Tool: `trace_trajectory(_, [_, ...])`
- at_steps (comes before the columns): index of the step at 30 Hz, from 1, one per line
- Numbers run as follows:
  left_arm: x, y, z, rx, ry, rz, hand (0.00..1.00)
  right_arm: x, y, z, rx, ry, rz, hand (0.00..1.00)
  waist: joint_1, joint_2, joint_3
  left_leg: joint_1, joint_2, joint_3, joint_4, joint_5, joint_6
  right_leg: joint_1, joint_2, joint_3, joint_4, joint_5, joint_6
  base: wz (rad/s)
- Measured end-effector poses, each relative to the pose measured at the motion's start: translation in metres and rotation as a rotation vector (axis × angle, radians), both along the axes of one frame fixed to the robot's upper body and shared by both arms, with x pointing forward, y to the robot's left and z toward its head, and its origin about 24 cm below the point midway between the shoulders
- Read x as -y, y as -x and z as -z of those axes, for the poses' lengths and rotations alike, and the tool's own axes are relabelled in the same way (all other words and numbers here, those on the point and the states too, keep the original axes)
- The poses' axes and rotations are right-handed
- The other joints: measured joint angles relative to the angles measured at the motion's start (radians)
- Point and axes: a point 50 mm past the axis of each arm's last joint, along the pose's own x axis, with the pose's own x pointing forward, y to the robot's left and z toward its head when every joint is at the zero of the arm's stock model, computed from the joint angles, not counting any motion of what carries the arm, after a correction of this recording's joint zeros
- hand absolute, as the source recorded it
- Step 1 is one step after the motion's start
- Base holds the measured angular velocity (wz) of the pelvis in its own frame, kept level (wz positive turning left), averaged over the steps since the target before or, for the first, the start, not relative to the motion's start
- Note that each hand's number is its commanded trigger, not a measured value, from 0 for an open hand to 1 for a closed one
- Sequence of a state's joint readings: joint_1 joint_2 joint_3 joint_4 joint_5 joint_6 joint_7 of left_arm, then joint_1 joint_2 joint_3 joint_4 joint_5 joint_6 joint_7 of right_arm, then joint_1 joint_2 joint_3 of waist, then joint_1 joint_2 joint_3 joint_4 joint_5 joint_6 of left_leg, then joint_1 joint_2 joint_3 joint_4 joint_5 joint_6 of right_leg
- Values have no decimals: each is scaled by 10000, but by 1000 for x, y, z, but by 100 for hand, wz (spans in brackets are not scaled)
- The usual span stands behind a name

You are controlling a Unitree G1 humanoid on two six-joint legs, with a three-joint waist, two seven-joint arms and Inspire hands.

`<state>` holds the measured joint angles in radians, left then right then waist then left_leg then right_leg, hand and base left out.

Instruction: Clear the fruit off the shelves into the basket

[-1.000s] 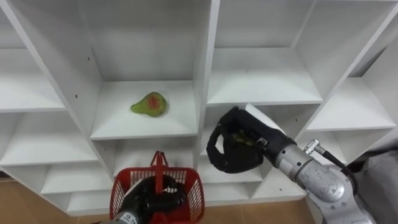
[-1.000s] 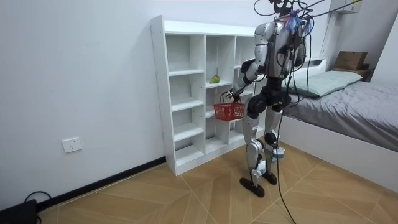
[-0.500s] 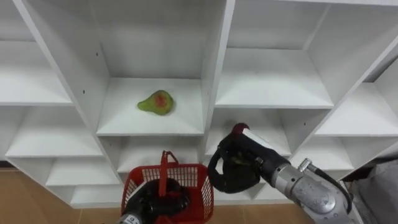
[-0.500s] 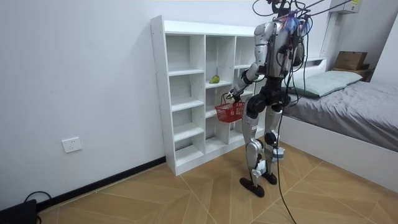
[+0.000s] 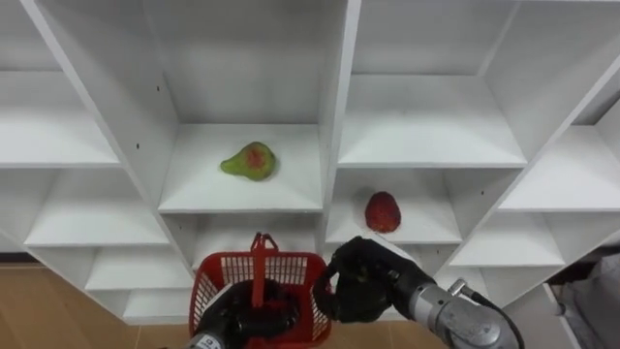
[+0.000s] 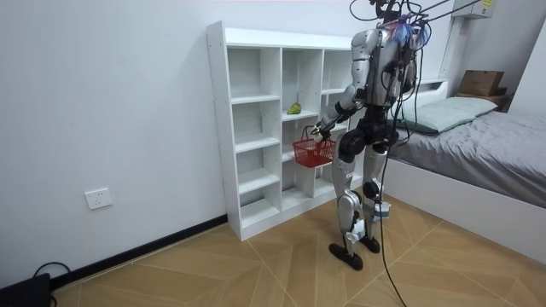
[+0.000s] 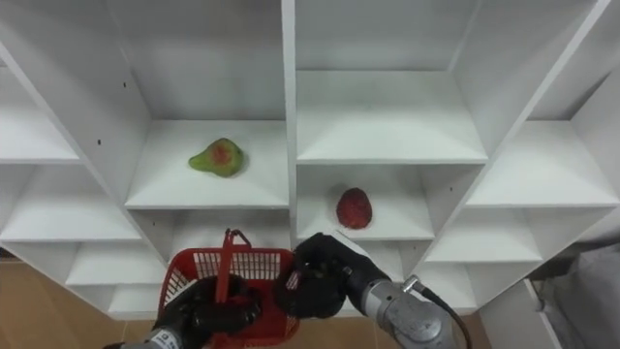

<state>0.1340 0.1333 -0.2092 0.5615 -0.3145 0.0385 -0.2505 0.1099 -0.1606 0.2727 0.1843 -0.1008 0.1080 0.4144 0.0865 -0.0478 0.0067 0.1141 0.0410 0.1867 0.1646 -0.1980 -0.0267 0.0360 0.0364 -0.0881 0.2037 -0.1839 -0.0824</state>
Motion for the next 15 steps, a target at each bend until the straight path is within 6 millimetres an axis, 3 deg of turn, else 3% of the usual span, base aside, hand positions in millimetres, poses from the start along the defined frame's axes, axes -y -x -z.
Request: trace_trajectory(15, [14,3,1,-77,168,667,100,0,4,13,-664,-551,668,100,36,138,66,-248,-5,-114,258,0,0,-44,-69,-250,-20,-3,1,5])
